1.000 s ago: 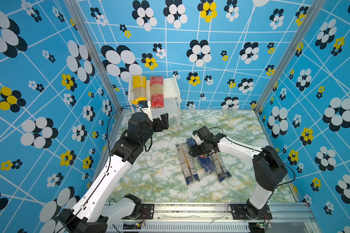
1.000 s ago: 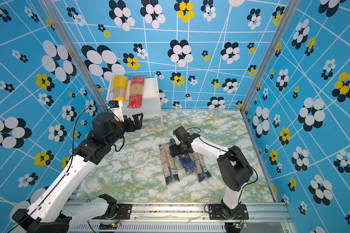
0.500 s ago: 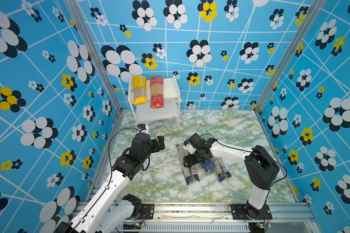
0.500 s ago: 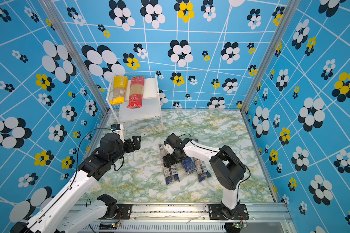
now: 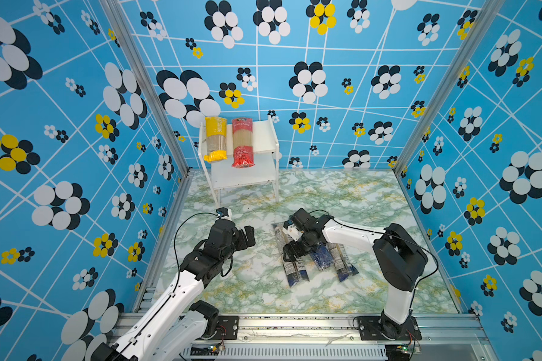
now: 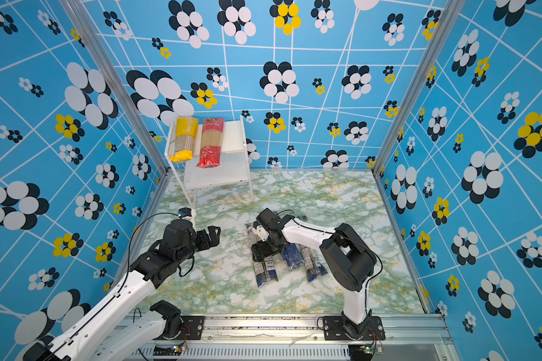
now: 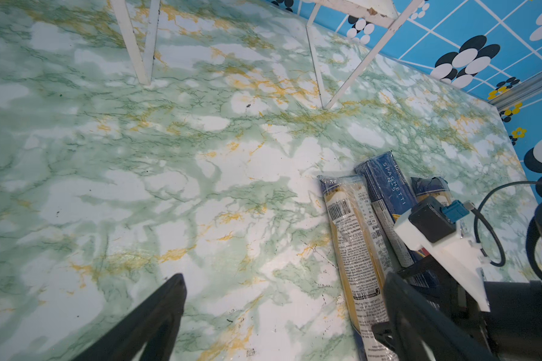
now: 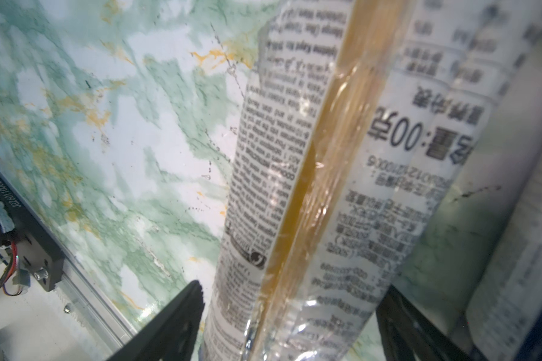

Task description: Place and organize the pasta boxes and bags onto the shelf

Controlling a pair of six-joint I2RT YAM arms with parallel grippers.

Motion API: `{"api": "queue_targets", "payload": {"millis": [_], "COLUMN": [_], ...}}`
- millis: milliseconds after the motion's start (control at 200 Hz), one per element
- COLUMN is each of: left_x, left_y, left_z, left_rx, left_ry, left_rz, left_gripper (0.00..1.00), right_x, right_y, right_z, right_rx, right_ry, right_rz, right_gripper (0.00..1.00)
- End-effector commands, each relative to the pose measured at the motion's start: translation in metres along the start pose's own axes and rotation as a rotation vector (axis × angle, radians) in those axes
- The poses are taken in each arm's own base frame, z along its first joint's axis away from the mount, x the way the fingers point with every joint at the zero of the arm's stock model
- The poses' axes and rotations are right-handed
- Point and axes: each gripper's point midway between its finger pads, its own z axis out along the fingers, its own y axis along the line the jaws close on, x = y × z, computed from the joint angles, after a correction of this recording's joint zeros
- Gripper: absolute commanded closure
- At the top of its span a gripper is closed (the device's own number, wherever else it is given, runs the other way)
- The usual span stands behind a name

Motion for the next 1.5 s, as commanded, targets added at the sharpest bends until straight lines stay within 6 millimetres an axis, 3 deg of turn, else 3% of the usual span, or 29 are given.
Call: {"api": "queue_targets", "payload": {"millis": [0, 440, 780, 870, 890, 1040, 1080, 1235, 1255, 1320, 1345, 1495], "left_x": [0.006, 0.02, 0.026, 0.025, 0.025, 0.026, 0.026, 0.026, 0.027, 0.026, 0.026, 0.026], "left_y": [-0.006, 0.006, 0.011, 0.012, 0.012, 0.014, 0.015, 0.019, 0.019, 0.021, 0.022, 0.025], "left_z": [0.005, 0.007, 0.002, 0.0, 0.0, -0.001, -0.001, -0.001, -0.001, -0.003, -0.003, -0.006], "left_rx": [0.044, 0.012, 0.0, 0.0, 0.0, -0.008, -0.011, -0.027, -0.03, -0.033, -0.036, -0.039], "left_ry": [0.009, 0.03, 0.043, 0.035, 0.033, 0.027, 0.027, 0.021, 0.022, 0.011, 0.009, 0.0], "left_rz": [0.002, -0.01, -0.013, -0.019, -0.021, -0.031, -0.032, -0.04, -0.04, -0.049, -0.052, -0.06], "left_gripper": [0.01, 0.01, 0.01, 0.01, 0.01, 0.01, 0.01, 0.01, 0.01, 0.01, 0.01, 0.01], "right_x": [0.007, -0.014, -0.059, -0.068, -0.064, -0.065, -0.071, -0.071, -0.082, -0.087, -0.084, -0.089], "right_y": [0.007, 0.021, 0.039, 0.037, 0.03, 0.024, 0.028, 0.024, 0.029, 0.03, 0.026, 0.033], "right_z": [0.007, 0.027, 0.043, 0.038, 0.048, 0.044, 0.031, 0.032, 0.026, 0.024, 0.035, 0.047], "right_rx": [-0.05, -0.142, -0.24, -0.203, -0.183, -0.125, -0.121, -0.02, -0.011, 0.051, 0.082, 0.155], "right_ry": [0.033, 0.044, 0.019, 0.007, 0.027, 0.014, -0.018, -0.031, -0.059, -0.065, -0.039, -0.018], "right_rz": [0.008, 0.1, 0.179, 0.158, 0.162, 0.12, 0.101, 0.091, 0.082, 0.071, 0.069, 0.042], "right_gripper": [0.16, 0.25, 0.32, 0.23, 0.21, 0.12, 0.12, 0.11, 0.11, 0.11, 0.11, 0.11]}}
